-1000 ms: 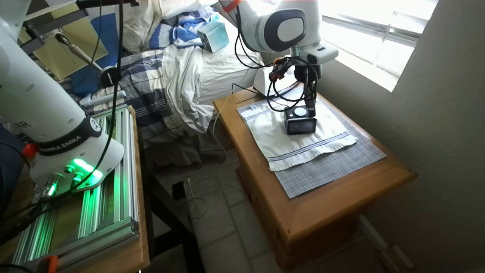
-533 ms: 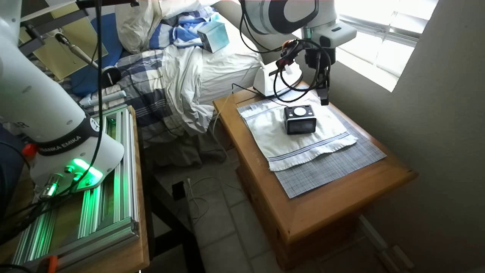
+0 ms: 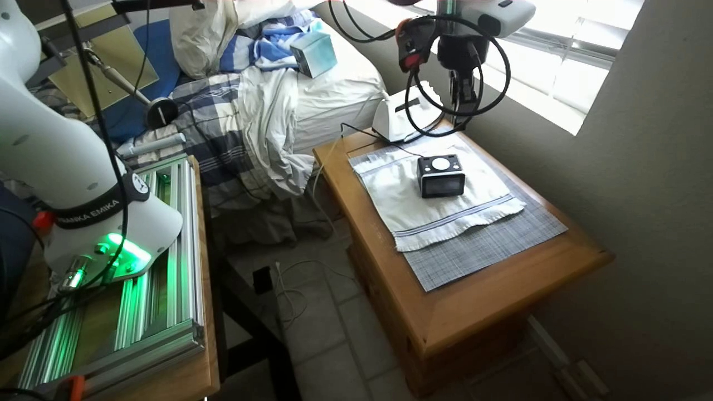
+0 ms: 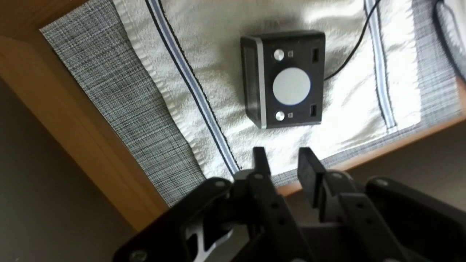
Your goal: Press a button on the alarm clock.
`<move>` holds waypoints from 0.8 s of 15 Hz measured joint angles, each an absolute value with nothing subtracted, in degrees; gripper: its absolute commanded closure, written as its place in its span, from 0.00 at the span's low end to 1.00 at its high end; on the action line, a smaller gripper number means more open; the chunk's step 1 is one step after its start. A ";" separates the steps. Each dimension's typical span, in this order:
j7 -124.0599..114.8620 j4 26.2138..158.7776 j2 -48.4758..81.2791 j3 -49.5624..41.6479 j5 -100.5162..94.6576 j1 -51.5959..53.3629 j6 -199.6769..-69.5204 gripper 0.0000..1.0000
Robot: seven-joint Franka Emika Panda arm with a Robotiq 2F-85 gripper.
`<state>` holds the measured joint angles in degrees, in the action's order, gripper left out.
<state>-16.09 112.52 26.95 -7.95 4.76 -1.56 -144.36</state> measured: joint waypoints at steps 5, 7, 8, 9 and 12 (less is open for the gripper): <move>2.89 118.96 17.36 -5.54 6.93 -8.54 -131.94 0.06; 10.23 120.77 13.71 -5.90 6.91 -10.66 -125.73 0.17; 11.05 121.18 12.68 -6.19 6.91 -11.13 -125.01 0.11; 11.00 121.20 12.51 -6.32 6.91 -11.15 -125.06 0.03; 10.68 121.18 13.27 -5.99 6.91 -10.61 -125.27 0.01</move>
